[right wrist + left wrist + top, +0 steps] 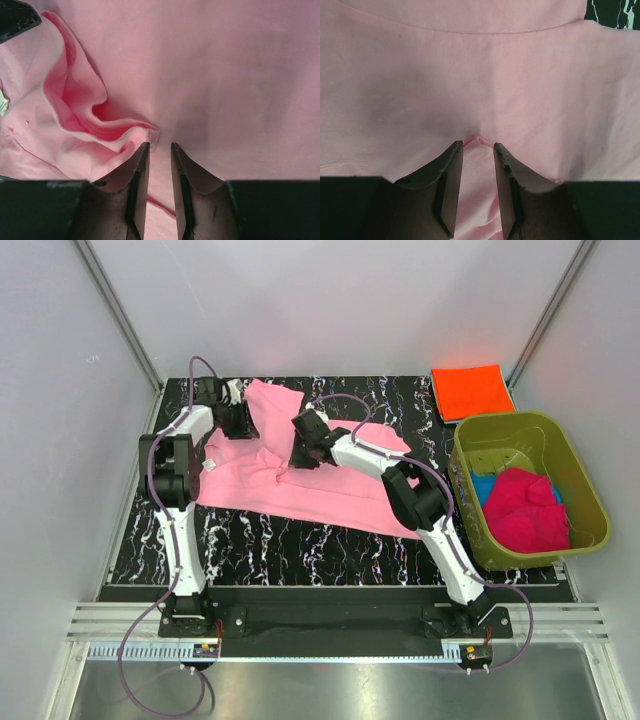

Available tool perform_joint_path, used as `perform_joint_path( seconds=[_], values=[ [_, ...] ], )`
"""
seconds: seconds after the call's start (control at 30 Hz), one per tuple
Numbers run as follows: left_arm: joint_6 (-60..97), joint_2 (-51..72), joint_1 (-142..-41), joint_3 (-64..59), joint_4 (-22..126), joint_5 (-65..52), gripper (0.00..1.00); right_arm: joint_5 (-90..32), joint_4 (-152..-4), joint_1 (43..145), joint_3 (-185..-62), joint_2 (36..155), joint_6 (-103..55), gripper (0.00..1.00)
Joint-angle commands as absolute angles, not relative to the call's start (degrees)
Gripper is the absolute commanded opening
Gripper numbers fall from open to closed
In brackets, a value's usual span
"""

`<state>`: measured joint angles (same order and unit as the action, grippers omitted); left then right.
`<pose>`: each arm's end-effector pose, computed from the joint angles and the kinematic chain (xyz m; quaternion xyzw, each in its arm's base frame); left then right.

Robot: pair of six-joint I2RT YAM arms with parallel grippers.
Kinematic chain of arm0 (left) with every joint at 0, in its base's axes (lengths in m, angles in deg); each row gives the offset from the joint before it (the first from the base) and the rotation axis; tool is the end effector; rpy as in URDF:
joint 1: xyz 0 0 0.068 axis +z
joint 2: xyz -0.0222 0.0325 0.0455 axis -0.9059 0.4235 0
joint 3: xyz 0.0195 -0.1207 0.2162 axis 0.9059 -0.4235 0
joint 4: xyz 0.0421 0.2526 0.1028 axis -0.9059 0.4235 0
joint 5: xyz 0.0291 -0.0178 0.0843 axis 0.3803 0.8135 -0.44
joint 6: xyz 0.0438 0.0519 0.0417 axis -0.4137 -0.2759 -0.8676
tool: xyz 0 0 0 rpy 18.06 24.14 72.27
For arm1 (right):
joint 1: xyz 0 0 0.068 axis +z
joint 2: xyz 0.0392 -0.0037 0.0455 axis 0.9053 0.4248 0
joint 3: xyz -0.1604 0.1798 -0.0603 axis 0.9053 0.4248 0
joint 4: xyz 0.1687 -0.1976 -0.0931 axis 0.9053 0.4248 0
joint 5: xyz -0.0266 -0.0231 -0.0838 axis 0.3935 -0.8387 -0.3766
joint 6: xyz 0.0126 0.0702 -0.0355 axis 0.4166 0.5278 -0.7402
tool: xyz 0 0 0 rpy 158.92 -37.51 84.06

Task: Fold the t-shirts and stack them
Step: Fold the tshirt

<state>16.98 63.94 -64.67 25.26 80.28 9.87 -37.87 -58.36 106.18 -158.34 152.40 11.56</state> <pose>0.5048 -0.0264 0.1136 -0.0197 0.9336 -0.2292 0.2746 0.4147 0.3631 0.1015 0.0116 0.9329 0.2346 0.2729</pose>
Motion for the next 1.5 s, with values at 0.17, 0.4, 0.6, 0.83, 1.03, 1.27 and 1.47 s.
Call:
perform_joint_path(
  seconds=[0.17,0.4,0.6,0.83,1.03,1.27,1.47],
  values=[
    [16.0,65.2,-64.6,29.2,81.9,9.4,0.35,-37.1,-61.7,107.1,-159.5,153.2,12.3,0.3],
    [15.4,66.3,-64.6,30.9,83.6,8.7,0.31,-37.2,-61.7,107.3,-160.7,154.7,12.4,0.3],
    [15.3,66.6,-64.6,31.3,83.9,8.8,0.11,-37.1,-61.7,107.3,-162.3,155.7,10.8,0.12],
    [16.1,66.8,-64.5,32.3,84.6,9.4,0.0,-38.5,-61.6,107.4,-161.9,153.5,8.2,0.0],
    [17.4,65.2,-64.5,31.9,84.6,7.6,0.0,-40.6,-61.7,107.3,-161.7,151.4,7.1,0.0],
    [19.8,65.0,-64.3,32.8,84.6,4.7,0.0,-44.3,-61.6,107.3,-160.8,149.3,5.7,0.0],
    [21.7,65.1,-64.3,33.9,83.9,5.0,0.0,-45.1,-61.6,107.2,-160.7,149.1,4.8,0.0]
  ],
)
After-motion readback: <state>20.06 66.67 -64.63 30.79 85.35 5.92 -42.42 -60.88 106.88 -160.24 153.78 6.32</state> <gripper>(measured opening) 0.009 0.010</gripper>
